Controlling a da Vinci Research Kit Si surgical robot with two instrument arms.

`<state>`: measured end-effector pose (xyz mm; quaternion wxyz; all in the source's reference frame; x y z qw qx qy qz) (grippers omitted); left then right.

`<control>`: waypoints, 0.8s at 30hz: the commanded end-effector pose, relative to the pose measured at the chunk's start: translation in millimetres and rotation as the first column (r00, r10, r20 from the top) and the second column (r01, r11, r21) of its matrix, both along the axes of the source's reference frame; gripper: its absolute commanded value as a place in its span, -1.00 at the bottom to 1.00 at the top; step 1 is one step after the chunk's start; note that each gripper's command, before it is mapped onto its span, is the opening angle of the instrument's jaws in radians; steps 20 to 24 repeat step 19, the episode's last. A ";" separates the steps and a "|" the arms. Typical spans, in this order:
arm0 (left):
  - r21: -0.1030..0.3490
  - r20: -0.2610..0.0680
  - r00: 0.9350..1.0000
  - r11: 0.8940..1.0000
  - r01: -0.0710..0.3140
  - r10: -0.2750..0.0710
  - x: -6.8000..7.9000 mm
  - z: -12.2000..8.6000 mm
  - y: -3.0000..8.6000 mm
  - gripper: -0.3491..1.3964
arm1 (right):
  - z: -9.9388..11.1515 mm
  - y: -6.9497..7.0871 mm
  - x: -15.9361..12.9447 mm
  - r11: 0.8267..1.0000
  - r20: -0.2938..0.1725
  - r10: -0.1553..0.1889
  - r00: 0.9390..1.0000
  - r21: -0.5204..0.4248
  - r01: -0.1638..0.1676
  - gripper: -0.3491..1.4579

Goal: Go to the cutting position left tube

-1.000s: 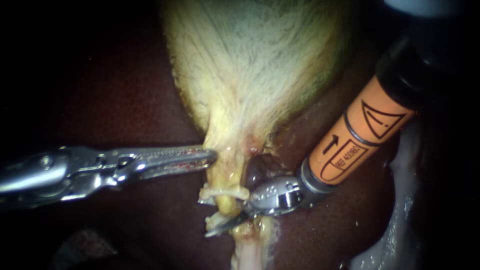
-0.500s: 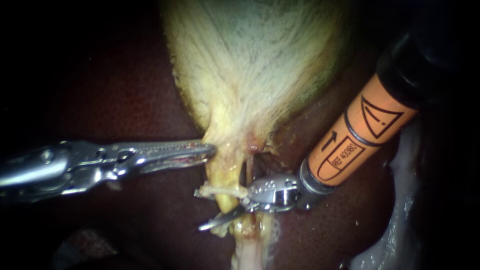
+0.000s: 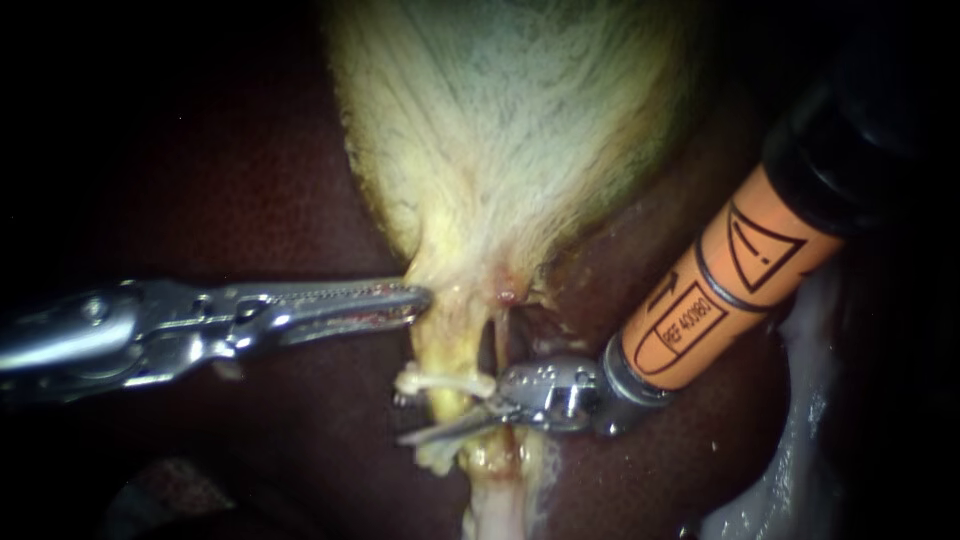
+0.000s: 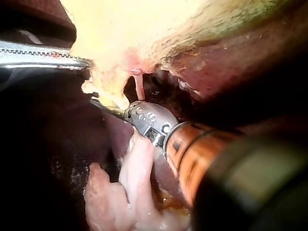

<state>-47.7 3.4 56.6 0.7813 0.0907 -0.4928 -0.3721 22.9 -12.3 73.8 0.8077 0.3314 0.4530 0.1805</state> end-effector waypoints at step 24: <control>0.000 0.000 1.000 1.000 0.001 -0.001 -0.1 0.0 0.1 -0.61 | 0.4 -0.1 0.0 1.000 0.002 0.003 1.000 -0.007 -0.003 -1.00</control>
